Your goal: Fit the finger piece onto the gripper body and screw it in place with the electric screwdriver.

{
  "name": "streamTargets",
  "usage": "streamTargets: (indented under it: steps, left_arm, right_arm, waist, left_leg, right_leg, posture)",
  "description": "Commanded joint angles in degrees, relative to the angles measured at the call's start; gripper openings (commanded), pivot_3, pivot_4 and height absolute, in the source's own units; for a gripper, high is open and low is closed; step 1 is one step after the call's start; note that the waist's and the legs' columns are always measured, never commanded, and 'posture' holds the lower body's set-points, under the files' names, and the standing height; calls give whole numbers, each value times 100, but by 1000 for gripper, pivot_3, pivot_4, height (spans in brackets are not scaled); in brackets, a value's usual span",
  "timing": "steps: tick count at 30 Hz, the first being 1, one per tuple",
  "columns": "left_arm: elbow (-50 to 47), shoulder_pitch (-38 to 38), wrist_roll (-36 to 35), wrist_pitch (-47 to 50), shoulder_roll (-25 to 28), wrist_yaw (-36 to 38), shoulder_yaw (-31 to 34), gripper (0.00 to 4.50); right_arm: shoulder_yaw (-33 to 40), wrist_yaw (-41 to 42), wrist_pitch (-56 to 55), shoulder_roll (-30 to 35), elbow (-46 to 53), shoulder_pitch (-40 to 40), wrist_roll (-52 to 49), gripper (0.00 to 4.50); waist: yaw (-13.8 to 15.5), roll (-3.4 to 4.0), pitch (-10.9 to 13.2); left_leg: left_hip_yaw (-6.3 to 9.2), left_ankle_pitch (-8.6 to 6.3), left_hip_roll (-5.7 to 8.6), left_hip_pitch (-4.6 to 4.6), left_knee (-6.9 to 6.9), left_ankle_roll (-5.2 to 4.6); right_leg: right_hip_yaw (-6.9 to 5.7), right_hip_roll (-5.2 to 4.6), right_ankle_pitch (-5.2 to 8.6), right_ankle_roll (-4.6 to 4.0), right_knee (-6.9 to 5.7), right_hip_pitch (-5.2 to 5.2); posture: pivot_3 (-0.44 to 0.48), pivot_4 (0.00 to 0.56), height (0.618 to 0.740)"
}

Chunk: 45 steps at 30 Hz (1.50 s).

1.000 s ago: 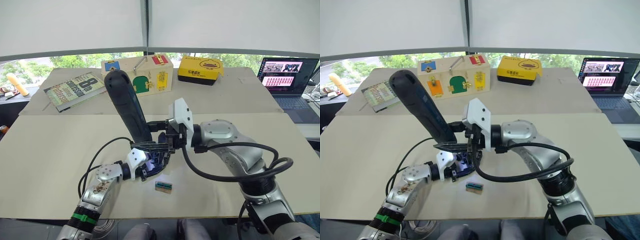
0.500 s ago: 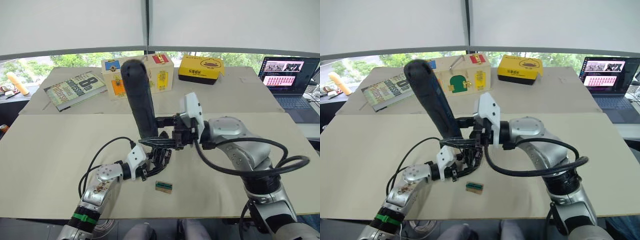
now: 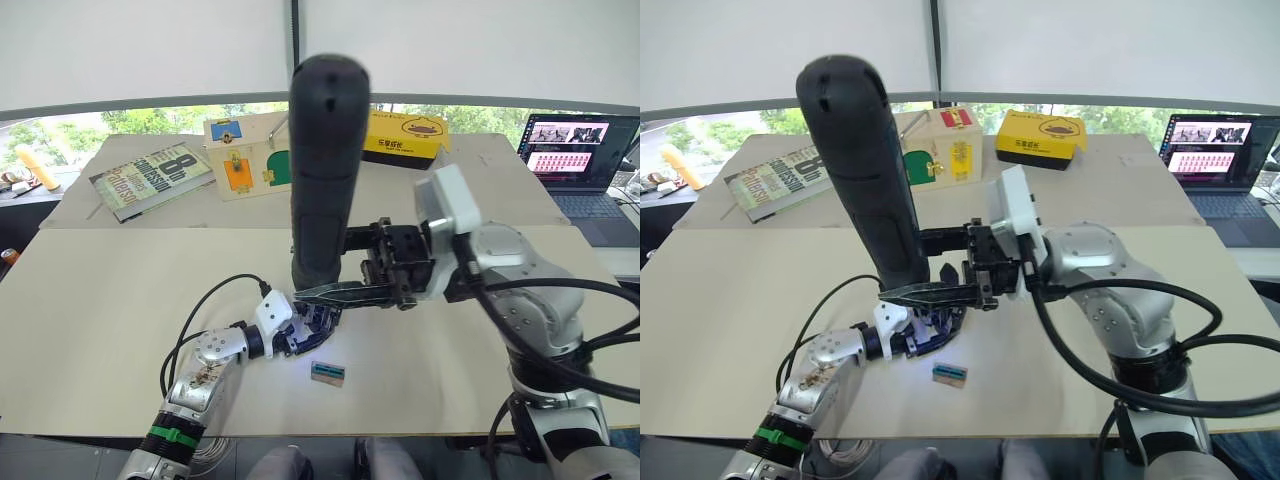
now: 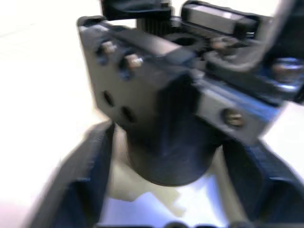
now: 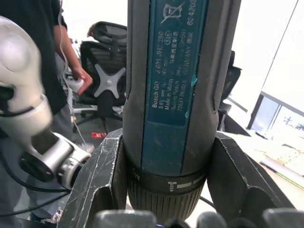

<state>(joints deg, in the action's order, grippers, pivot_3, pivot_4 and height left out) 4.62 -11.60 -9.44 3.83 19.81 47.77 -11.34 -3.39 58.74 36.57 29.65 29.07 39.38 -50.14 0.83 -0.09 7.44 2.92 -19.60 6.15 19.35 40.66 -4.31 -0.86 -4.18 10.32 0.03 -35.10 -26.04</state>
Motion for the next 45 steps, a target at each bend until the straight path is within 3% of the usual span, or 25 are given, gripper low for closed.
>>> streamTargets:
  steps: [1, 7, 10, 13, 18, 20, 25, 39, 41, 45]
  left_arm:
    - [185, 211, 74, 21, 97, -139, 111, 4452]
    - [-523, 1033, -669, -162, 662, 352, 862, 4452]
    - [-872, 1499, -1655, -218, 1151, 1259, 1544, 4452]
    - [-969, 1772, -1918, -393, 1609, 1735, 1950, 4452]
    - [-1380, 1955, -2488, -13, 2143, 2246, 2383, 4452]
    - [-1539, 1976, -2845, 500, 2388, 2420, 2459, 4452]
    - [-1463, 1845, -2836, 603, 2526, 2534, 2523, 4452]
    - [-939, 1536, -2324, 392, 2620, 2480, 2554, 4452]
    - [-1087, 1536, -2382, 517, 2620, 2414, 2579, 4500]
    - [-1366, 1652, -2417, 822, 2697, 2235, 2616, 4500]
  right_arm:
    - [483, 8, 405, 406, 365, 177, -815, 1912]
    - [1375, -482, 1759, 1917, -228, 580, -2406, 1912]
    - [1498, -179, 2284, 3048, -1029, 414, -1862, 1912]
    - [1266, 191, 2628, 3934, -1637, 75, -1354, 1912]
    - [-193, 1121, 2406, 5645, -1903, -805, 546, 1912]
    - [-713, 1095, 2301, 5715, -2153, -794, 1254, 1912]
    - [-1442, 1127, 2136, 5293, -2675, -564, 2376, 1912]
    - [-1679, 1270, 2020, 4408, -3269, -332, 3516, 1912]
    - [-1620, 1282, 1999, 4376, -3294, -350, 3563, 2936]
    - [-1480, 1322, 1892, 4415, -3369, -410, 3617, 4322]
  waist:
    - [-2, 0, 0]
    - [-82, -4, 12]
    - [-40, -9, 23]
    - [6, -9, 50]
    - [133, 28, 75]
    - [121, 43, 90]
    - [3, 65, 117]
    - [-18, 71, 142]
    - [-16, 72, 142]
    - [-14, 71, 142]
  left_leg:
    - [0, 0, -1, 0, -3, 0]
    - [-10, 0, -8, 3, -45, 0]
    - [-9, 3, -13, -2, -77, 5]
    - [-10, 0, -19, 7, -80, 0]
    - [-13, -8, -17, 65, -57, -19]
    - [-15, -8, -12, 97, -35, -20]
    - [-26, -8, -10, 98, -31, -18]
    - [-22, 5, -10, 98, 1, 4]
    - [-22, 5, -10, 99, 7, 4]
    - [-20, 5, -10, 97, 10, 4]
  right_leg:
    - [0, 0, 0, 0, 1, -1]
    - [8, 0, 2, -6, 10, -22]
    - [0, 0, 8, -16, 25, -22]
    - [-4, -1, 12, -21, 32, -26]
    - [-23, -15, 2, -2, 68, -47]
    - [-31, -15, -1, 3, 66, -73]
    - [-47, -18, -2, 4, 68, -77]
    - [-48, -19, -1, -3, 15, -83]
    - [-48, -20, -1, -3, 13, -83]
    - [-50, -20, -1, -3, 12, -78]
  posture:
    - [0, 150, 740]
    - [0, 150, 740]
    - [0, 150, 740]
    - [0, 150, 740]
    - [0, 150, 740]
    - [0, 150, 740]
    - [0, 150, 740]
    - [0, 150, 740]
    - [0, 150, 740]
    - [0, 150, 740]
